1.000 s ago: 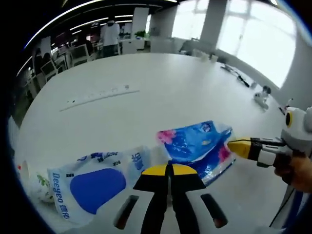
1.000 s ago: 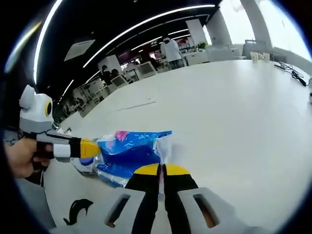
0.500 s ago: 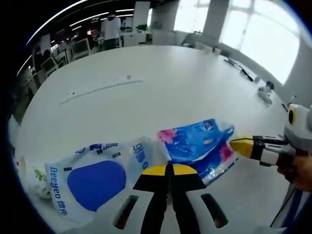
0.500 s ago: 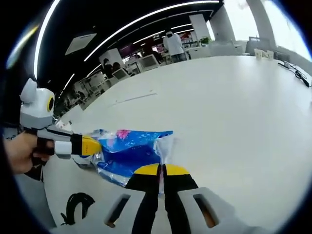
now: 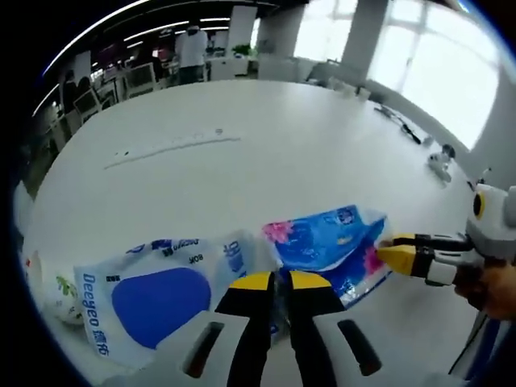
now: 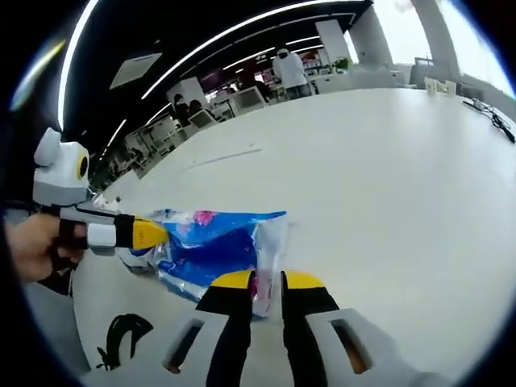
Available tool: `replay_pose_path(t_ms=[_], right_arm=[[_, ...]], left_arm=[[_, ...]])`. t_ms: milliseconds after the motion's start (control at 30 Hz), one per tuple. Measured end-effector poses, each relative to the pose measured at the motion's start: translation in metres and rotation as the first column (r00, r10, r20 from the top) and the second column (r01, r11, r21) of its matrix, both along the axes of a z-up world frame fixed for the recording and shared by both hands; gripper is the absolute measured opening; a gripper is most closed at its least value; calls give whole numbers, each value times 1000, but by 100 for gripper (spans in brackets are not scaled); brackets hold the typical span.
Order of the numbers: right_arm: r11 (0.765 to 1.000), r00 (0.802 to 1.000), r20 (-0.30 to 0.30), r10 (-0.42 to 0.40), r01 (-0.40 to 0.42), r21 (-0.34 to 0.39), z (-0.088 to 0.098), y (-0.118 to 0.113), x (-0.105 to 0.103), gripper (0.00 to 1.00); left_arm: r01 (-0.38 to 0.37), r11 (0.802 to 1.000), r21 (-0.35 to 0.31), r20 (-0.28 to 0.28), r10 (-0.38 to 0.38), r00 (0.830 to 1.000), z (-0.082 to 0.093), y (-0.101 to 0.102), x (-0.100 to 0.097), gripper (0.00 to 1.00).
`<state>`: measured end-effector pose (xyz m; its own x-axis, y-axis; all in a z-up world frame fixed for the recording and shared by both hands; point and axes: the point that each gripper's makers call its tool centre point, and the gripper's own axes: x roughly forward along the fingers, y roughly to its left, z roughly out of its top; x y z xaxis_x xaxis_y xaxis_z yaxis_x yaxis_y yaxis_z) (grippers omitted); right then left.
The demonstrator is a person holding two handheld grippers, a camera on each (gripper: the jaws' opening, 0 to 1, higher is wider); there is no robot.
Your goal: Arrange the tabletop items into an orderly group along one side of the table until the central work area is clear of visible clutter.
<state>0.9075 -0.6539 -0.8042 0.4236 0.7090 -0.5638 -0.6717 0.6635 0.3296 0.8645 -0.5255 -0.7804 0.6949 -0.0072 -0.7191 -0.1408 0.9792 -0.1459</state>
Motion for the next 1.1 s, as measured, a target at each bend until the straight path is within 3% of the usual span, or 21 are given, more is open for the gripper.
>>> replay_pose_path(t_ms=[167, 333, 433, 533, 633, 733, 1100], right_arm=[[1000, 1000, 5, -8, 8, 16, 3, -1, -3, 24], [1000, 1000, 31, 3, -3, 25, 7, 0, -6, 40], [1000, 1000, 12, -1, 1, 15, 5, 1, -6, 46], [1000, 999, 33, 13, -13, 23, 10, 6, -5, 62], [999, 998, 58, 32, -33, 17, 17, 8, -7, 70], [999, 998, 51, 27, -28, 22, 21, 9, -10, 77], [999, 997, 72, 33, -36, 40, 34, 20, -20, 76]], left_arm=[[-28, 999, 38, 33, 27, 999, 8, 6, 1, 32], [-25, 998, 52, 59, 22, 998, 15, 5, -1, 46], [-15, 997, 81, 76, 9, 997, 19, 4, -4, 65], [-18, 996, 87, 101, 10, 995, 25, 4, -8, 84], [-13, 999, 43, 84, 9, 996, 26, -1, -17, 86], [-23, 999, 43, 77, 20, 997, 28, 4, -26, 90], [-47, 995, 93, 84, 39, 996, 51, 30, -50, 88]])
